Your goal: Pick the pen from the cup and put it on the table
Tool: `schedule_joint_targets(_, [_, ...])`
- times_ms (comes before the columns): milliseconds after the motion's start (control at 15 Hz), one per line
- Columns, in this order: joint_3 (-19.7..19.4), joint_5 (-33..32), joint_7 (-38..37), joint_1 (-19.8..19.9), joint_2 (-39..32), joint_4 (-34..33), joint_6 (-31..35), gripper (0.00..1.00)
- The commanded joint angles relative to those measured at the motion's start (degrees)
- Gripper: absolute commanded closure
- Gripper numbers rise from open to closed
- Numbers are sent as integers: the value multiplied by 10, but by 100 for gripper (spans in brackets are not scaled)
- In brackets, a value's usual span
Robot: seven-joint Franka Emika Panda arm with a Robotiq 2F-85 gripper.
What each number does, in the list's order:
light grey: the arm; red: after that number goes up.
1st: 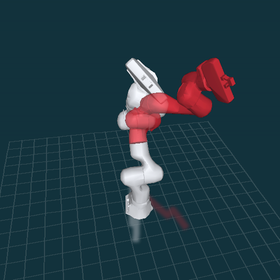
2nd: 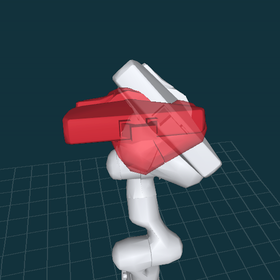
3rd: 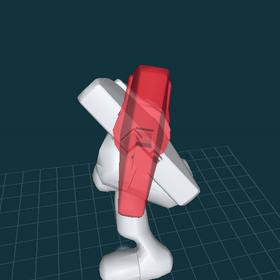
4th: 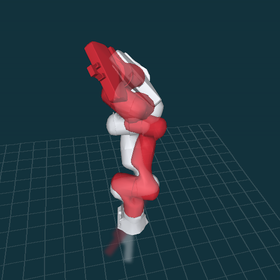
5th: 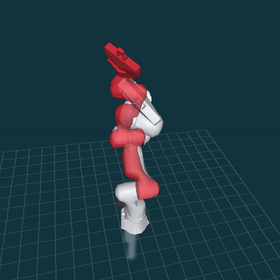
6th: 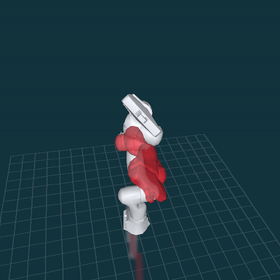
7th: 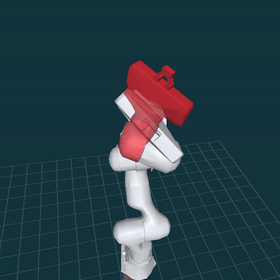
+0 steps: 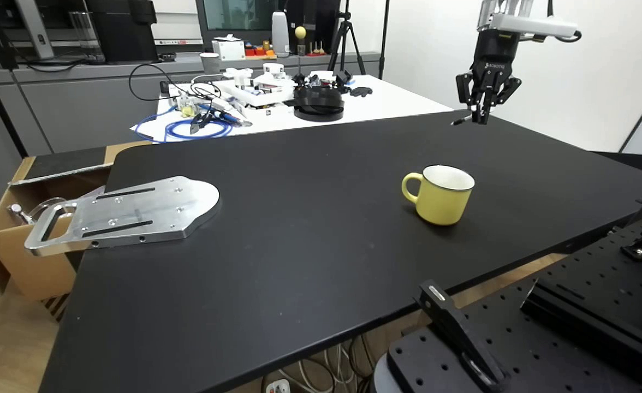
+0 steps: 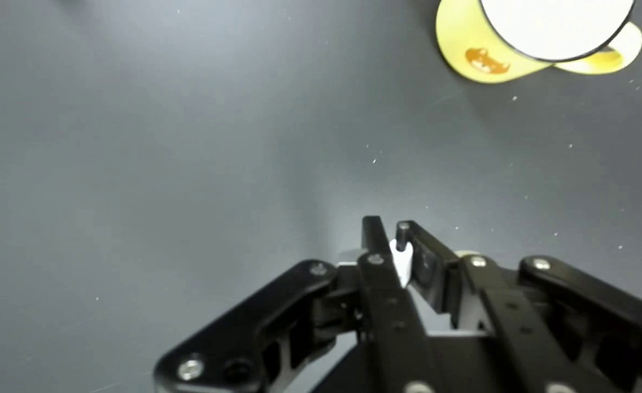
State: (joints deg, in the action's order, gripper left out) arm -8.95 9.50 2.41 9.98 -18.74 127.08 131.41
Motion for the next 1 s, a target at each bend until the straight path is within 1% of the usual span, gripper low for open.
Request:
schedule_joint_targets(0, [1,-3,-17,5,-53,-7,81,97])
schedule_joint_targets(200, [-2,-13,-29,2,-95,-6,145,97])
schedule_joint_targets(333, [-5,-18,-33,0,-116,-4,176,97])
schedule_joint_targets(533, [-8,-26,-42,-4,-141,-3,204,97])
schedule_joint_targets(600, [-9,-26,-45,-6,-146,-3,206,74])
schedule_joint_targets(667, [-9,-26,-46,-7,-149,-4,207,60])
schedule_joint_targets(867, [-15,-32,-54,-15,-146,-6,199,42])
schedule_joint_targets(933, [-18,-36,-58,-18,-142,-6,201,34])
